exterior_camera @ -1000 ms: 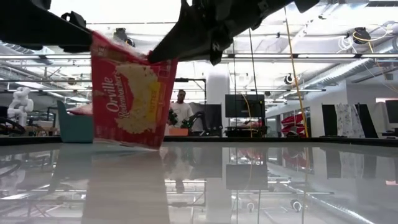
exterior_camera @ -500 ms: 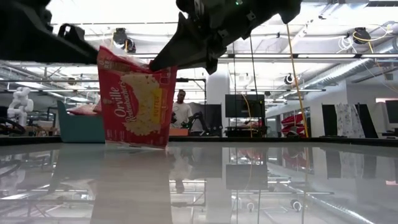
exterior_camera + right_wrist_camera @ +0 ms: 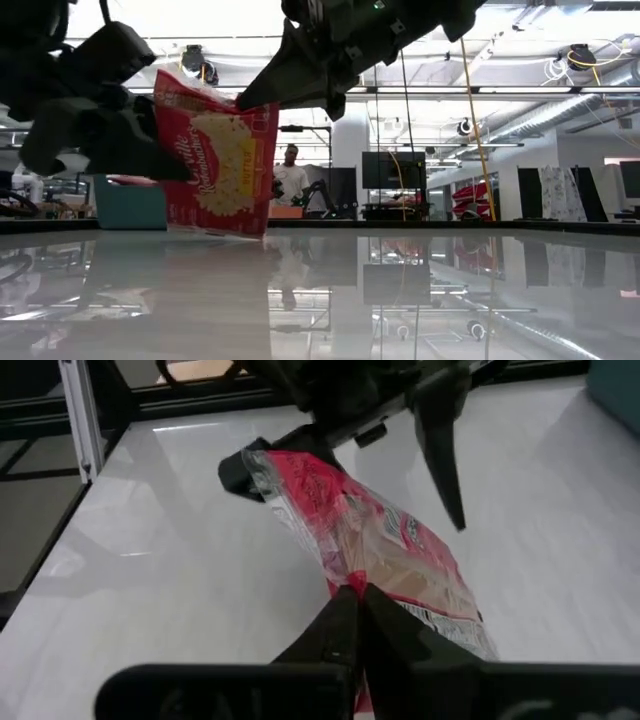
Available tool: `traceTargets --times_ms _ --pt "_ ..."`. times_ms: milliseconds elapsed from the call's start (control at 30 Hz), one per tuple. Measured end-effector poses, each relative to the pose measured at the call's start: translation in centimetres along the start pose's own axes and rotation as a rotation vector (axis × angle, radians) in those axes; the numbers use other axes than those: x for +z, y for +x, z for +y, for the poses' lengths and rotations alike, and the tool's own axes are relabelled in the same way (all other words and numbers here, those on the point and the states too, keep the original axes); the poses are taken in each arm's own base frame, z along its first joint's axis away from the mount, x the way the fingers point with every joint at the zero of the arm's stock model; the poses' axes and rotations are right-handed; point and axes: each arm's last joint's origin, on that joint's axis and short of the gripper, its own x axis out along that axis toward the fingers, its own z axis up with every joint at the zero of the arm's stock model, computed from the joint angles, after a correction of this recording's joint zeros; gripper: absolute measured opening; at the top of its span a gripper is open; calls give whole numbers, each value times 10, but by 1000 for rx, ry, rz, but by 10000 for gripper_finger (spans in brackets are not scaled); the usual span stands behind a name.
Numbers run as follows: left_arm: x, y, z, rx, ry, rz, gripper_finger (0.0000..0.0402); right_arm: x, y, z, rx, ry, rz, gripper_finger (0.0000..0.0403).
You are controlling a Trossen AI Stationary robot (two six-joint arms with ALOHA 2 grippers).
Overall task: Sort popcorn bags into baskets
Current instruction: Put the red popcorn bag into the blue bin
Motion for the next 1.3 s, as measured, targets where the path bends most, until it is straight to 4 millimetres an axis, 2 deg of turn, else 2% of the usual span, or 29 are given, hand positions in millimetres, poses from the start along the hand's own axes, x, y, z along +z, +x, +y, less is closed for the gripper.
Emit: traceTargets --times_ms 200,233,333,433,600,733,867,967,1067,1300 --pt "2 4 0 -39 2 -18 33 2 -2 0 -13 8 -8 0" --pt "2 4 0 -47 -13 -17 21 3 -3 -1 -27 22 -16 0" --pt "4 4 -1 -70 -80 -21 28 8 -11 3 -71 38 -35 11" --pt "3 3 -1 -106 -141 -8 41 11 -23 13 -156 40 -58 38" --pt "10 -4 2 -199 -216 -9 19 8 -31 28 -225 32 -82 110" --pt "17 -12 10 -201 -240 6 20 10 -33 30 -238 46 -96 172" --pt "22 -18 26 -188 -261 38 29 30 -34 28 -245 10 -123 213" --pt "21 -21 38 -193 -279 87 23 51 -38 23 -266 -14 -123 226" --pt "19 -22 47 -184 -285 127 19 62 -37 12 -237 -31 -89 228" --pt "17 -15 54 -183 -313 154 30 61 -18 -9 -132 -47 -50 225"
